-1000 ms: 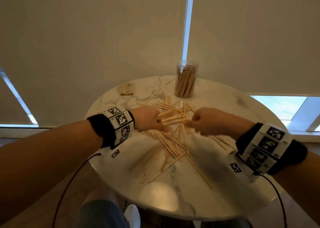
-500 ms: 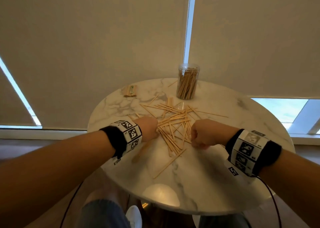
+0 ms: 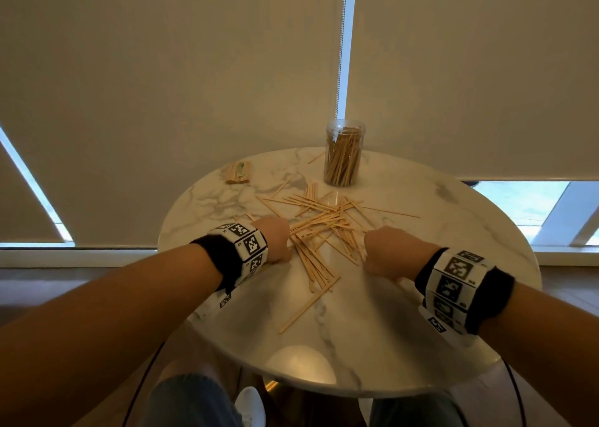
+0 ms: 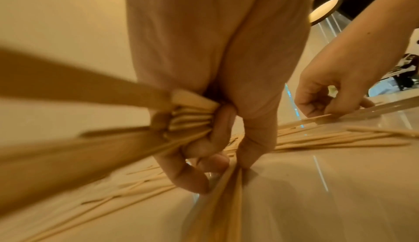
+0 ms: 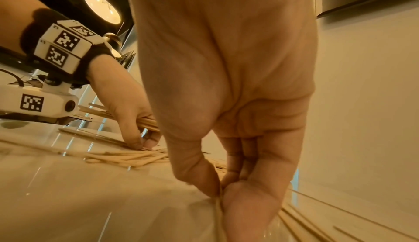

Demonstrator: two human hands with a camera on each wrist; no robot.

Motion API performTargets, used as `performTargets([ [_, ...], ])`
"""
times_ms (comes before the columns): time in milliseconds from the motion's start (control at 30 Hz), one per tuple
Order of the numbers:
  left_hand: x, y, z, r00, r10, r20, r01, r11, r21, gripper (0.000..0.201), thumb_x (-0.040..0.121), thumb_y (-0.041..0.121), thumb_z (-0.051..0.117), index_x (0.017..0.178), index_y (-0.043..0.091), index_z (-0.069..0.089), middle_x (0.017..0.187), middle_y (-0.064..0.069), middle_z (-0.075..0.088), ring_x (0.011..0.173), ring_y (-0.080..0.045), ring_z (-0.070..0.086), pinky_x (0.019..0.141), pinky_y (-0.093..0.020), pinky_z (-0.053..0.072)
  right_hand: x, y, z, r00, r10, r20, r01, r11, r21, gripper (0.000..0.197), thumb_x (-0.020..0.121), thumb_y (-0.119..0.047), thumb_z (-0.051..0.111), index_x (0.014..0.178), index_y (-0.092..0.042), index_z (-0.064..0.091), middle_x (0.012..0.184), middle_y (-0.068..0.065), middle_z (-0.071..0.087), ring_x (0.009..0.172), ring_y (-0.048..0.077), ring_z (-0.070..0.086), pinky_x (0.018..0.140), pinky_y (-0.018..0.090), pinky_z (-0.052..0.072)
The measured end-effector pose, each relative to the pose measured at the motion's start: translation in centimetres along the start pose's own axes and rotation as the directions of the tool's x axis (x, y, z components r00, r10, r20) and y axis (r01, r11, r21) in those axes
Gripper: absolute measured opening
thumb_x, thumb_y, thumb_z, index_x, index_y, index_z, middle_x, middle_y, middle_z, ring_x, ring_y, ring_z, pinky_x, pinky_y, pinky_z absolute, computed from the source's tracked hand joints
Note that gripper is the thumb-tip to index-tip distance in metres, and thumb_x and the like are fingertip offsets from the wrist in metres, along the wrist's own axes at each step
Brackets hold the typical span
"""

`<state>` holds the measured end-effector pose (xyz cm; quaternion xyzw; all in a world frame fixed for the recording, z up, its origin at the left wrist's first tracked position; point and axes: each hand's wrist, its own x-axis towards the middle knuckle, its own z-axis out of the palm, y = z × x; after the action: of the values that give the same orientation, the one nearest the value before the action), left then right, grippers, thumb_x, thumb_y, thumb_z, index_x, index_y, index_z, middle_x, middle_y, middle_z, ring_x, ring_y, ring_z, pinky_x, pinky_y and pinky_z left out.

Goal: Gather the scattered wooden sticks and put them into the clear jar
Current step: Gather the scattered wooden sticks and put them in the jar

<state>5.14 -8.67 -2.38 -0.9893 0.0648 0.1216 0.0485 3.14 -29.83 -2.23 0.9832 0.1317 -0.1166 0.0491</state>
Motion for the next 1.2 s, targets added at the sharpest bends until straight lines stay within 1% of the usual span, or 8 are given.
performTargets([
  [67, 0.3, -0.1, 0.3, 1.0, -0.012, -0.001, 0.012, 1.0, 0.015, 0.033, 0.09, 0.035, 0.064, 0.075, 0.007, 0.059, 0.067, -0.002, 0.051, 0.063, -0.019, 0.051, 0.056, -0.028, 0.042, -0.1, 0.2, 0.0, 1.0, 0.006, -0.002, -0.006, 1.0, 0.017, 0.014, 0.091, -0.022, 0.054, 0.084, -0.011, 0.055, 0.068, -0.001, 0.051, 0.065, 0.017, 0.055, 0.058, 0.025, 0.045],
  [233, -0.4, 0.4, 0.6, 1.0, 0.023, -0.02, -0.022, 0.999, 0.042, 0.033, 0.095, 0.026, 0.06, 0.118, 0.003, 0.059, 0.11, -0.013, 0.063, 0.096, -0.027, 0.062, 0.069, -0.029, 0.044, -0.3, 1.3, -0.9, 0.997, 0.075, 0.009, -0.075, 0.968, 0.238, 0.027, 0.093, -0.028, 0.058, 0.073, -0.009, 0.063, 0.063, 0.003, 0.068, 0.056, 0.016, 0.064, 0.064, 0.028, 0.056],
  [500, 0.8, -1.4, -0.6, 0.998, -0.04, -0.04, 0.025, 0.947, -0.319, 0.019, 0.091, 0.03, 0.062, 0.089, 0.012, 0.067, 0.08, -0.003, 0.068, 0.072, -0.018, 0.063, 0.061, -0.025, 0.046, -0.2, 3.3, -3.1, 0.956, 0.158, -0.246, 0.049, 0.741, 0.669, 0.014, 0.095, -0.025, 0.063, 0.092, -0.011, 0.065, 0.082, 0.006, 0.072, 0.072, 0.017, 0.072, 0.067, 0.029, 0.062],
  [600, 1.6, -2.1, -1.3, 0.996, -0.04, -0.078, -0.018, 0.778, -0.628, 0.021, 0.095, 0.03, 0.058, 0.092, 0.011, 0.065, 0.08, -0.003, 0.068, 0.067, -0.018, 0.067, 0.061, -0.03, 0.054, 0.1, 3.9, -3.8, 0.939, 0.156, -0.307, 0.123, 0.683, 0.72, 0.011, 0.095, -0.023, 0.063, 0.092, -0.013, 0.065, 0.082, 0.004, 0.072, 0.071, 0.016, 0.072, 0.064, 0.027, 0.061],
  [667, 2.0, -1.9, -2.1, 0.994, -0.044, -0.098, -0.062, 0.506, -0.86, 0.02, 0.098, 0.025, 0.058, 0.099, 0.006, 0.062, 0.085, -0.008, 0.061, 0.072, -0.025, 0.066, 0.08, -0.044, 0.06, 0.4, 3.8, -4.1, 0.927, 0.149, -0.345, 0.163, 0.668, 0.726, 0.01, 0.095, -0.023, 0.062, 0.093, -0.014, 0.064, 0.082, 0.002, 0.072, 0.071, 0.015, 0.072, 0.062, 0.026, 0.06],
  [767, 2.2, -1.0, -3.3, 0.99, -0.064, -0.124, -0.116, 0.115, -0.987, 0.009, 0.101, 0.017, 0.055, 0.097, 0.009, 0.059, 0.088, -0.004, 0.05, 0.075, -0.015, 0.052, 0.076, -0.037, 0.06, 1.2, 3.1, -4.4, 0.903, 0.14, -0.406, 0.221, 0.658, 0.719, 0.009, 0.096, -0.023, 0.059, 0.094, -0.016, 0.064, 0.083, 0.0, 0.071, 0.072, 0.014, 0.071, 0.065, 0.027, 0.061],
  [1033, 5.5, 1.2, -4.9, 0.977, -0.048, -0.208, -0.214, -0.215, -0.953, 0.014, 0.106, 0.02, 0.043, 0.111, 0.009, 0.051, 0.115, -0.017, 0.064, 0.09, -0.029, 0.064, 0.075, -0.042, 0.056, 5.7, 0.6, -5.7, 0.856, 0.125, -0.502, 0.358, 0.557, 0.749, 0.013, 0.095, -0.024, 0.063, 0.091, -0.012, 0.067, 0.082, 0.002, 0.07, 0.068, 0.011, 0.071, 0.066, 0.031, 0.062],
  [1200, 8.0, 2.8, -5.7, 0.951, -0.038, -0.307, -0.307, -0.246, -0.919, 0.021, 0.108, 0.027, 0.038, 0.112, 0.013, 0.053, 0.1, -0.012, 0.071, 0.072, -0.025, 0.071, 0.072, -0.044, 0.059, 10.0, 0.0, -7.6, 0.799, 0.199, -0.567, 0.366, 0.587, 0.722, 0.017, 0.093, -0.03, 0.064, 0.083, -0.017, 0.068, 0.076, -0.001, 0.07, 0.069, 0.011, 0.067, 0.063, 0.029, 0.056],
])
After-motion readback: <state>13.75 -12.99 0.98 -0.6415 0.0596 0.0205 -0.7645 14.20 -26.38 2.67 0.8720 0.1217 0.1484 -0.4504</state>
